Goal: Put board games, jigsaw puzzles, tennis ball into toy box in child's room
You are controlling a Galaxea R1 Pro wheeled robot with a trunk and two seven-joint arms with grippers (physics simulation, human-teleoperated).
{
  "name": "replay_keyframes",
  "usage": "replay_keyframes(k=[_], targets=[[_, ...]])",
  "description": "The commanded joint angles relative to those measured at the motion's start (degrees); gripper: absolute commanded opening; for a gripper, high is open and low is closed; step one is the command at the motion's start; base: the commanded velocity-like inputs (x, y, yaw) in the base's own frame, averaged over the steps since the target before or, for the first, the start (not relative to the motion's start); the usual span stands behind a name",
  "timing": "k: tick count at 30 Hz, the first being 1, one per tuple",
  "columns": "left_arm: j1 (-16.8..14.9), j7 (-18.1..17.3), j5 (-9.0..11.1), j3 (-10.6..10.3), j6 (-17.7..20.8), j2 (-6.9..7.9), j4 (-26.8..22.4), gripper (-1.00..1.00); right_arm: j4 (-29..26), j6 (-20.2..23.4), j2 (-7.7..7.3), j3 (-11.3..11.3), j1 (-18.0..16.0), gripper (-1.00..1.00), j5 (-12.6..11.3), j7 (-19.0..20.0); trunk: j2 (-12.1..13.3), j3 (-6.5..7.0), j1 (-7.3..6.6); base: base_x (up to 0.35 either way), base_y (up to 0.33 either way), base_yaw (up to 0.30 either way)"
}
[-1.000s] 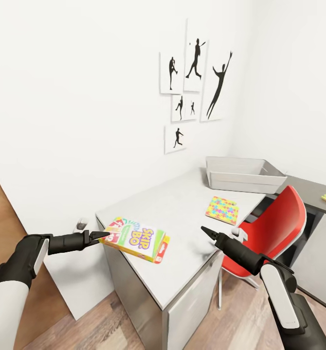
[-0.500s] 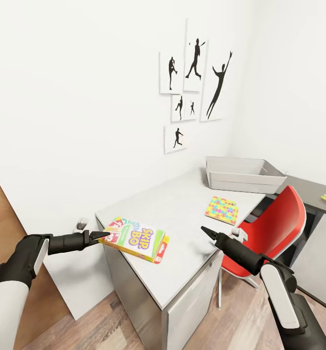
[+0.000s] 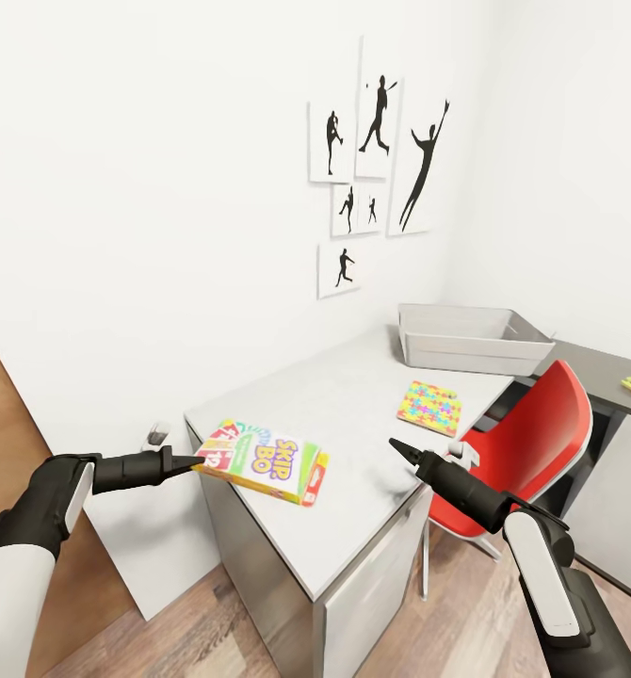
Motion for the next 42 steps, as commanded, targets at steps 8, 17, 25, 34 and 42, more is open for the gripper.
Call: replay_keyframes(k=[8,17,25,34,42], targets=[[0.0,-0.5,-0.4,-0.1,0.2,-0.02,0.0,-1.00,0.0,0.3,0.01,-0.1,0.0,1.00,0.1,0.2,3.2,1.38,-1.77,0.000,0.000,0.000],[-0.1,-0.5,-0.4,-0.1,0.1,-0.01,0.0,-1.00,0.0,0.3,0.01,-0.1,0.0,1.00,0.1,0.2,6.8,3.00,-3.74,0.000,0.000,0.000],[0.0,-0.5,-0.5,-0.1,0.1,-0.01,0.0,-1.00,0.0,0.3,0.01,-0.1,0.0,1.00,0.1,0.2,10.0,4.44,-5.50,0.000,0.000,0.000],[-0.1,-0.4,-0.5,-0.2,0.1,-0.01,0.0,-1.00,0.0,0.3,0.01,-0.1,0.0,1.00,0.1,0.2,13.6,6.05,-7.48,0.000,0.000,0.000],[0.0,-0.2,-0.6,-0.2,0.1,-0.01,0.0,-1.00,0.0,0.3,0.05,-0.1,0.0,1.00,0.4,-0.2,16.8,7.49,-9.23,0.000,0.000,0.000]])
